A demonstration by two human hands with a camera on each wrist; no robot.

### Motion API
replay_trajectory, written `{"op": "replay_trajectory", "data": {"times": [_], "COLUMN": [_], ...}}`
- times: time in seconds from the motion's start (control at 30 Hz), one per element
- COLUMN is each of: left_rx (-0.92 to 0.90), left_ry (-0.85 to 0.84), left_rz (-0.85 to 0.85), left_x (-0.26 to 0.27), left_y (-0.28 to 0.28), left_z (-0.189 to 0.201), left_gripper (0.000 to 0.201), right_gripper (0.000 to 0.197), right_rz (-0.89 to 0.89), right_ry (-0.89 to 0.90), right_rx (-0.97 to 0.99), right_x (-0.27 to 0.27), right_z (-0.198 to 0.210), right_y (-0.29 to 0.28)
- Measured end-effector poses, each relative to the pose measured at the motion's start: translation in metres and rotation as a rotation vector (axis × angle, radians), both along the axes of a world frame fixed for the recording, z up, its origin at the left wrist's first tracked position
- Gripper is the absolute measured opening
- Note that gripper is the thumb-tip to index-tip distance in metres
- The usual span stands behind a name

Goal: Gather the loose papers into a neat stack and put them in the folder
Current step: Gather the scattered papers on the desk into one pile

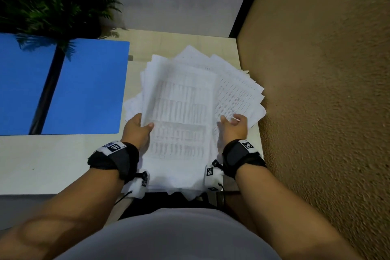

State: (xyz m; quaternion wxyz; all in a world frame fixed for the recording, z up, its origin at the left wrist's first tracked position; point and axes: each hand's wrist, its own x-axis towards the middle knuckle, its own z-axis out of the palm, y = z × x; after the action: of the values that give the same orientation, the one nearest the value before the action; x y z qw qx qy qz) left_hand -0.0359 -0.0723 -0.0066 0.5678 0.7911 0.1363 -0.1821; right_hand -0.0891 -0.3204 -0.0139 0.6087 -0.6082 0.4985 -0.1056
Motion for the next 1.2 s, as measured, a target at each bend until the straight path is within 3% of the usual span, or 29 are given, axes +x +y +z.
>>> {"op": "replay_trajectory", "data": {"times": [0.07,0.13,0.2,0.3,0.4,0.5,0.6,0.67,0.77,0.83,0.9,0.97,1.07,1.2], "left_rx": [0.107,0.171,0.179,0.135,0.061,0.004,0.0,0.063,0.351,0.344,0.224,0.092,-0.001,0.014], "left_ry": [-0.017,0.014,0.047,0.047,0.07,0.106,0.12,0.132,0.078,0.063,0.087,0.131,0.145,0.102], "left_rz": [0.022,0.01,-0.006,-0.021,-0.03,-0.111,-0.233,-0.31,-0.363,-0.316,-0.268,-0.266,-0.291,-0.34], "left_x": [0.006,0.013,0.017,0.019,0.022,0.026,0.034,0.039,0.041,0.041,0.042,0.041,0.032,0.02], "left_y": [0.012,0.023,0.027,0.021,0.01,-0.003,-0.015,-0.022,-0.036,-0.046,-0.051,-0.054,-0.059,-0.068], "left_z": [-0.003,-0.01,-0.011,-0.009,-0.003,0.0,0.0,-0.005,-0.01,-0.008,-0.009,-0.01,-0.009,-0.006], "left_gripper": [0.024,0.03,0.03,0.019,0.011,0.012,0.013,0.026,0.065,0.069,0.066,0.05,0.035,0.068], "right_gripper": [0.063,0.072,0.051,0.025,0.008,0.023,0.036,0.041,0.069,0.082,0.088,0.083,0.056,0.049], "right_rz": [-0.052,-0.054,-0.021,0.045,0.01,0.02,0.137,0.166,0.102,0.124,0.115,0.063,0.185,0.274], "right_ry": [0.301,0.341,0.239,0.204,0.093,0.0,0.049,0.11,0.125,0.196,0.295,0.301,0.303,0.218], "right_rx": [-0.235,-0.181,-0.186,-0.392,-0.358,-0.226,-0.178,-0.174,-0.235,-0.354,-0.467,-0.475,-0.356,-0.321], "right_x": [-0.003,-0.005,-0.005,-0.003,-0.006,-0.01,-0.013,-0.015,-0.014,-0.014,-0.014,-0.014,-0.015,-0.017], "right_z": [0.0,-0.002,-0.005,-0.002,0.001,-0.005,-0.003,-0.003,-0.004,-0.004,-0.005,-0.007,-0.012,-0.016], "right_y": [-0.017,-0.032,-0.034,-0.031,-0.024,-0.022,-0.025,-0.025,-0.023,-0.02,-0.019,-0.017,-0.017,-0.023]}}
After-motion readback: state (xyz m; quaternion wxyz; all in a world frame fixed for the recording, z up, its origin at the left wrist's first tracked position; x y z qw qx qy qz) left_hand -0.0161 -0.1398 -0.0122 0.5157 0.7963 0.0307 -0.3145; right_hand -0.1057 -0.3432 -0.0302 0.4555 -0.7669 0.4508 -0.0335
